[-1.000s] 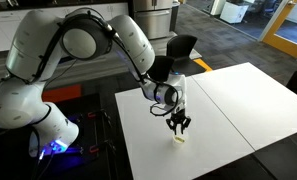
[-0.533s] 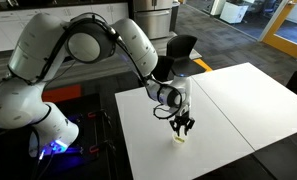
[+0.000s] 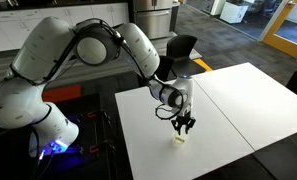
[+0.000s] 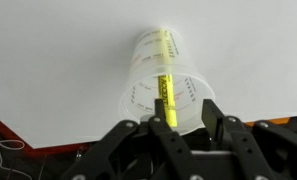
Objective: Remove the marker from the cup and place it on the table
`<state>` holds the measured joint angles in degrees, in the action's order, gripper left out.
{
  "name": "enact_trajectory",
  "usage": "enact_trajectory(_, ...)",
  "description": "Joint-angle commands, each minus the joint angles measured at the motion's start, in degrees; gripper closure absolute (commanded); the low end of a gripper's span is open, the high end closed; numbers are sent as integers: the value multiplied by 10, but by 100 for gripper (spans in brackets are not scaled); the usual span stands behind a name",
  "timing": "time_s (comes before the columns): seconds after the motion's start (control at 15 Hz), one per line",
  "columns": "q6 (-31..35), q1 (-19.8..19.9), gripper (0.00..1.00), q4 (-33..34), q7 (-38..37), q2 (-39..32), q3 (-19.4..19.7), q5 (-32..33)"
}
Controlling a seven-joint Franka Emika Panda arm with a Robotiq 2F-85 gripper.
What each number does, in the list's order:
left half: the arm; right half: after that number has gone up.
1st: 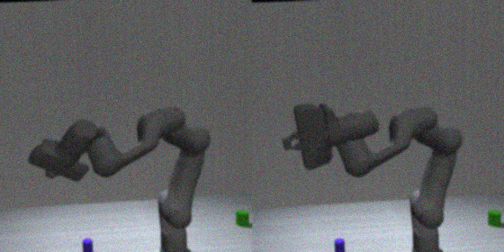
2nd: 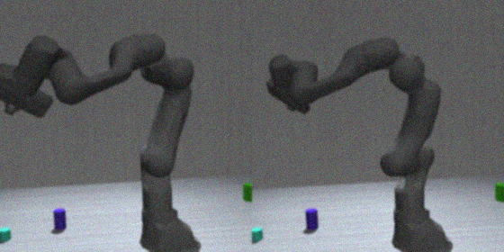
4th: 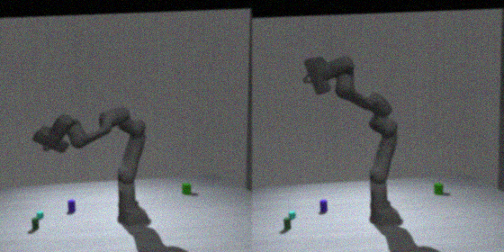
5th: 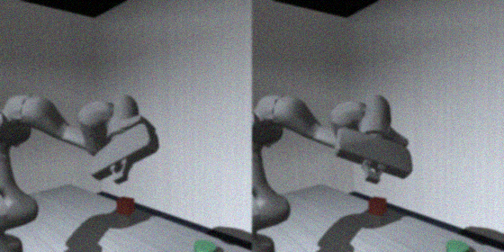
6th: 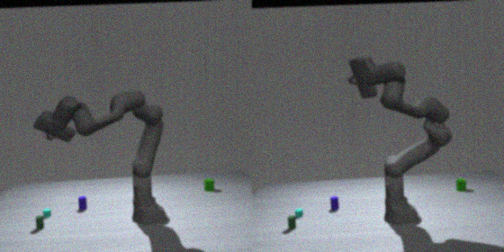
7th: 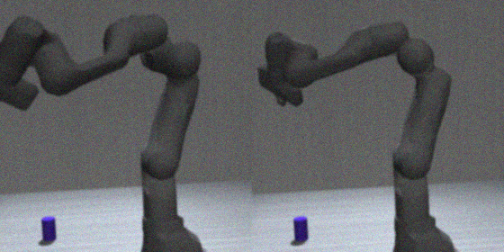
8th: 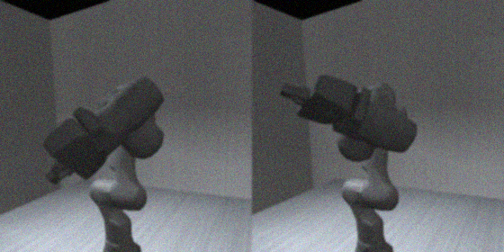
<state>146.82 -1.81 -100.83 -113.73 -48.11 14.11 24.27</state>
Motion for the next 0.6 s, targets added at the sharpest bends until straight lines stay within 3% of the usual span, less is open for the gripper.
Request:
enact_trajectory(0.0,2,-24,53,12,16,-16,22,-29)
enact_trajectory(0.53,-1,-28,54,18,20,-31,31,-55)
